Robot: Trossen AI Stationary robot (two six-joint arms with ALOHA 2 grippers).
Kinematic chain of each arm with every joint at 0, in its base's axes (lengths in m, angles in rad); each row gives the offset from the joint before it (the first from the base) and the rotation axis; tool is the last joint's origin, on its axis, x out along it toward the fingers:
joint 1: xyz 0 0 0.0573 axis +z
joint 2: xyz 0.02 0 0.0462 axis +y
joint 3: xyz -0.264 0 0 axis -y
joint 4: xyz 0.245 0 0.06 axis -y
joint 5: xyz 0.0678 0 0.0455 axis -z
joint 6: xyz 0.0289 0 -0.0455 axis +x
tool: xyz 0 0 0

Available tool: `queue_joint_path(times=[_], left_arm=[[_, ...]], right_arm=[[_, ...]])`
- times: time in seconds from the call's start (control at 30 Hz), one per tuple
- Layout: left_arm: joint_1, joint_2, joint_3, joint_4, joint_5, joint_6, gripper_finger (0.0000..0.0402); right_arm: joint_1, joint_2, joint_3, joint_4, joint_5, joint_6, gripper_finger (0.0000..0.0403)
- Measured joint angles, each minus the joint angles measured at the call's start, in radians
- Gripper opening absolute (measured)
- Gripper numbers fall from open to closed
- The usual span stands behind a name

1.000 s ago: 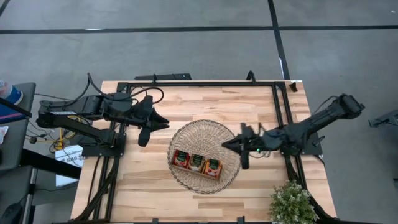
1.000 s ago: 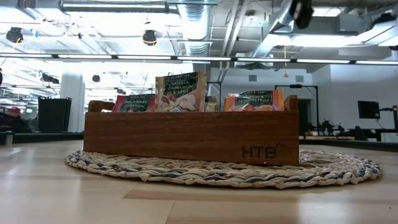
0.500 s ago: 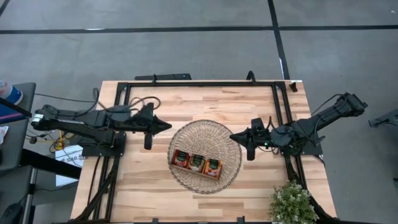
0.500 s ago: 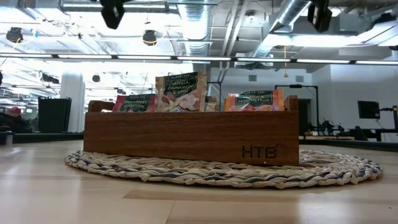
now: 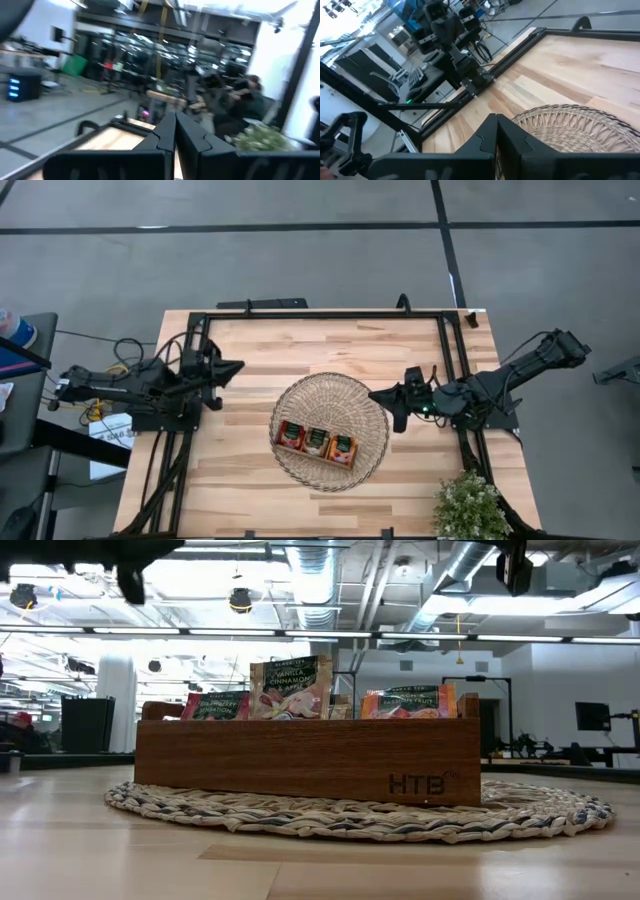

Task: Pick & Place Tea
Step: Return to Home Position

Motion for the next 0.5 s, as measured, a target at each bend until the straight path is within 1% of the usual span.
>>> queue_joint_path(times=[0.1, 0.13, 0.23, 0.37, 0.47, 0.5], left_arm=[[0.001, -0.103, -0.068, -0.001, -0.068, 0.020, 0.0000], [0.001, -0.137, -0.089, -0.001, -0.076, 0.031, 0.0000], [0.001, -0.239, -0.147, 0.000, -0.058, 0.055, 0.0000], [0.001, -0.345, -0.229, -0.001, -0.060, 0.063, 0.0000], [0.001, -0.353, -0.284, 0.004, -0.070, 0.035, 0.0000], [0.002, -0.352, -0.289, 0.007, -0.054, 0.019, 0.0000]], right_arm=[[0.000, 0.000, 0.000, 0.003, 0.012, 0.000, 0.0000], [0.000, 0.000, 0.000, 0.004, 0.022, 0.000, 0.0000], [-0.005, 0.000, 0.000, 0.003, 0.036, 0.000, 0.0000], [-0.018, 0.000, 0.000, 0.004, 0.047, 0.000, 0.0000], [-0.030, 0.000, 0.000, 0.004, 0.048, 0.000, 0.0000], [-0.034, 0.000, 0.000, 0.007, 0.047, 0.000, 0.0000]])
